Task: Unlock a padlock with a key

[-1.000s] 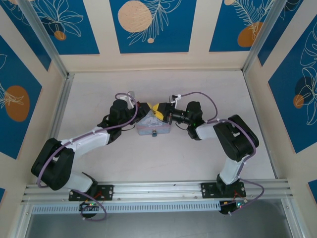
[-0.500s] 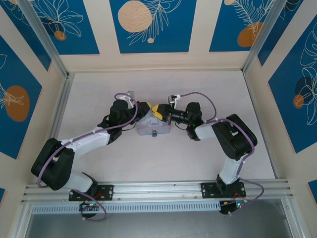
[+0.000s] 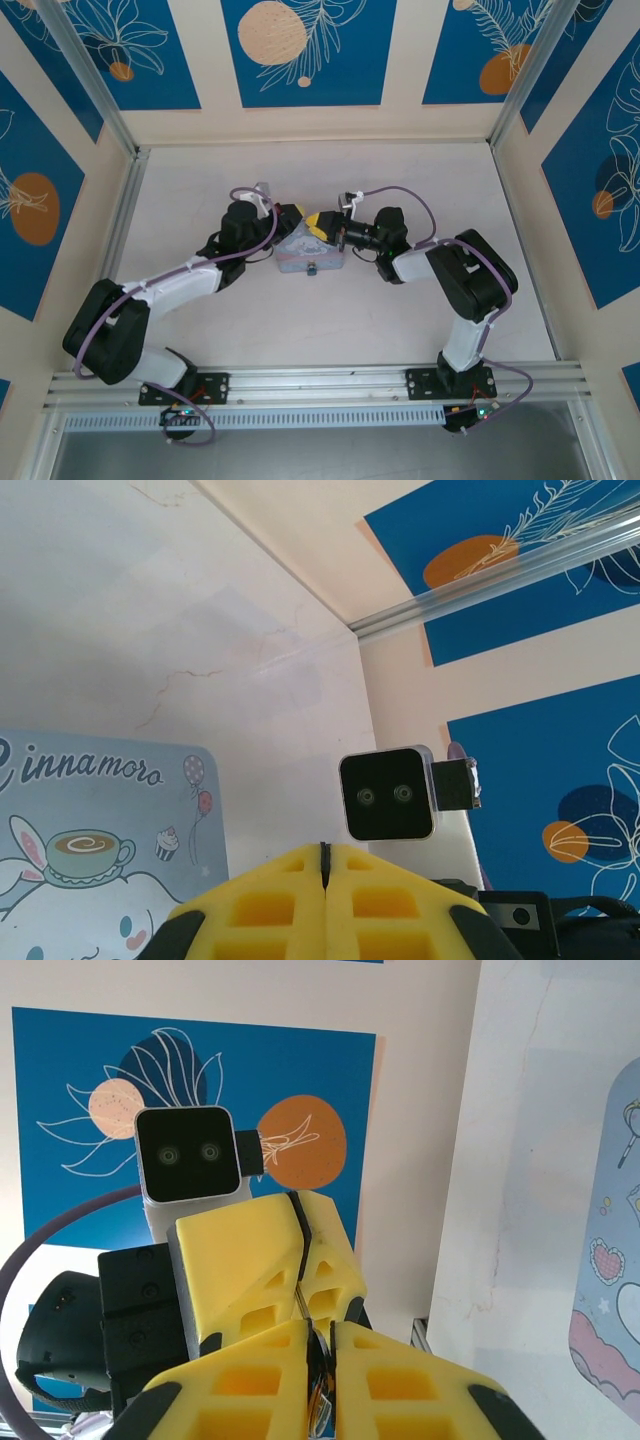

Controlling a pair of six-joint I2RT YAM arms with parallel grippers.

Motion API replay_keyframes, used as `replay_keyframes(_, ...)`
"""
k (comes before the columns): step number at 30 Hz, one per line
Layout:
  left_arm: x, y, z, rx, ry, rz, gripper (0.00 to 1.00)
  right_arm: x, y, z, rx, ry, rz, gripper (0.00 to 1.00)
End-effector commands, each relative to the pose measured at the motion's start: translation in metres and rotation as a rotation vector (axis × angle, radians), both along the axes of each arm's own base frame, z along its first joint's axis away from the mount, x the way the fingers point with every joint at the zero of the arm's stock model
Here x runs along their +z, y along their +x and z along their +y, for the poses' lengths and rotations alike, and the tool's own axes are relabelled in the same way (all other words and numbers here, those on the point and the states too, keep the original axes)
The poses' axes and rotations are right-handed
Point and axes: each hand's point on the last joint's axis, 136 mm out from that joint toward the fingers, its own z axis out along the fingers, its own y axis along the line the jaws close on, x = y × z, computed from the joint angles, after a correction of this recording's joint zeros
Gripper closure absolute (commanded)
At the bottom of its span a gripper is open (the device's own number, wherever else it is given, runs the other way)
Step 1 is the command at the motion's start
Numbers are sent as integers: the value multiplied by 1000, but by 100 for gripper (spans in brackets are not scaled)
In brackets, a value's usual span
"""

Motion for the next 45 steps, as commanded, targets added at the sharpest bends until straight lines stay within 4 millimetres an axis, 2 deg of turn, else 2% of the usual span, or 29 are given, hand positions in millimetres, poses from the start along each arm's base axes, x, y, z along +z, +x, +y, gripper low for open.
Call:
replay_keyframes(1,13,-4,-1,2,-26,-32,100,2,3,-2,-14,11,-16,89)
replay_keyframes(8,12,-7,1,3,-28,-28,100,2,11,-8,-38,11,-9,100)
replay_keyframes(24,6,-13,4,3,21,-7,99,-5,14,-10,-44,6,13,100)
replay_keyframes(26,7,-15,6,3,52,-6,87,-9,13,-15,-53,-1,24,100)
replay_keyframes(31,1,-29,18,-13,145,-1,33,-26,10,-39,-91,-59,64,100)
replay_keyframes(33,-10,-39,23,-31,198,17,21,-31,9,-46,-98,-92,75,100)
replay_keyframes(38,-33,-67,30,-104,321,19,9,-46,4,-56,-93,-205,94,100)
replay_keyframes(39,-38,-74,29,-123,343,15,2,-48,4,-57,-94,-226,98,100)
replay_keyframes(45,-72,-101,23,-199,451,-20,0,-63,0,-62,-97,-300,137,100)
